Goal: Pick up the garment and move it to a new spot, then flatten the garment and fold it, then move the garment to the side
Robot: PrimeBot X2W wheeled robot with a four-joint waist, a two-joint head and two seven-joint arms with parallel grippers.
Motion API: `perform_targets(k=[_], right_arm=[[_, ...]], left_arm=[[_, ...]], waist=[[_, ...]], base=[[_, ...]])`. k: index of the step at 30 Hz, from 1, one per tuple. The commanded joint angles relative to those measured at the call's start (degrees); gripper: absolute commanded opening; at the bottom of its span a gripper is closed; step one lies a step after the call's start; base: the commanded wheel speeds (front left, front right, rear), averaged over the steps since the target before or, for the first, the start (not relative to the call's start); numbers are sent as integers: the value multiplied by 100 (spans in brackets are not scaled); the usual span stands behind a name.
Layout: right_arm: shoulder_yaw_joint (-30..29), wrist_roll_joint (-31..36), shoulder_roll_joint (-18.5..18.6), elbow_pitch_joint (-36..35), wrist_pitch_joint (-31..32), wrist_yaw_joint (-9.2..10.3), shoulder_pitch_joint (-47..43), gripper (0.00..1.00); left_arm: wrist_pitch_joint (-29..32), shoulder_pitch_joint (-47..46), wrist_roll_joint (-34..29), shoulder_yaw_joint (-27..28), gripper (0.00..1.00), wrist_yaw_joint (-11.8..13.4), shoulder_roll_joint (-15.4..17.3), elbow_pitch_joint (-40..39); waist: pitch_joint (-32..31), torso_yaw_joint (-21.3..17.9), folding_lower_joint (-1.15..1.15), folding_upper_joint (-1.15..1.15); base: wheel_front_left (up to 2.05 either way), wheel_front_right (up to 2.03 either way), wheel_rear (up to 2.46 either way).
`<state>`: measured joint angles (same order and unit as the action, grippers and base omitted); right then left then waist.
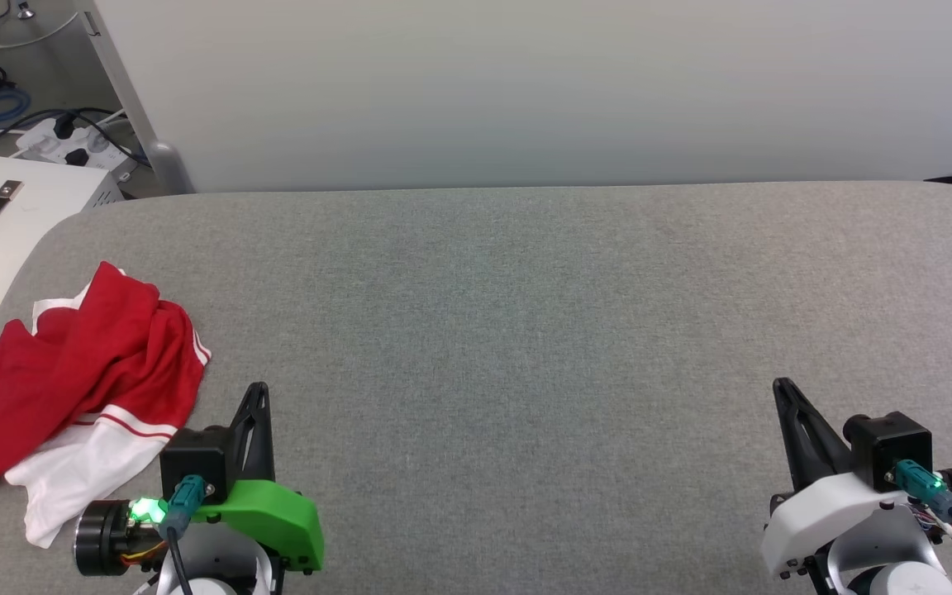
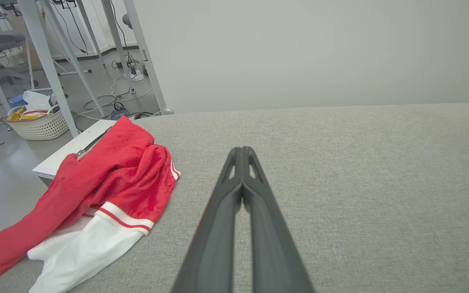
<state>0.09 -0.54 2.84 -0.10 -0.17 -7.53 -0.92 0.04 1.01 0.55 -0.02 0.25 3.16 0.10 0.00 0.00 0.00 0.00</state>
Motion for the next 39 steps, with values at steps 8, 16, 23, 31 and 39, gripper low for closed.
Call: perform_targets(k=[8,16,23,31,39], right_arm=[[-9,54,4,10,17,4,92,0],[-9,54,4,10,17,4,92,0],[-9,54,4,10,17,4,92,0],[2,-4,0,0,0,-1,-3,100],[32,-113,0,51,-84,-1,28,100]], left_arm=[[-4,-101,-55,2,0,-25,-28,-10],[-4,-101,-55,2,0,-25,-28,-10],[-4,-101,-55,2,0,-25,-28,-10],[1,6,3,-1,100,0,1,2],[-87,-22,84,-29,100,-33,-1,51]], waist=[[0,0,0,0],[0,0,0,0],[0,0,0,0],[0,0,0,0],[2,-4,0,0]], base=[[0,0,0],[0,0,0],[0,0,0],[0,0,0],[0,0,0]])
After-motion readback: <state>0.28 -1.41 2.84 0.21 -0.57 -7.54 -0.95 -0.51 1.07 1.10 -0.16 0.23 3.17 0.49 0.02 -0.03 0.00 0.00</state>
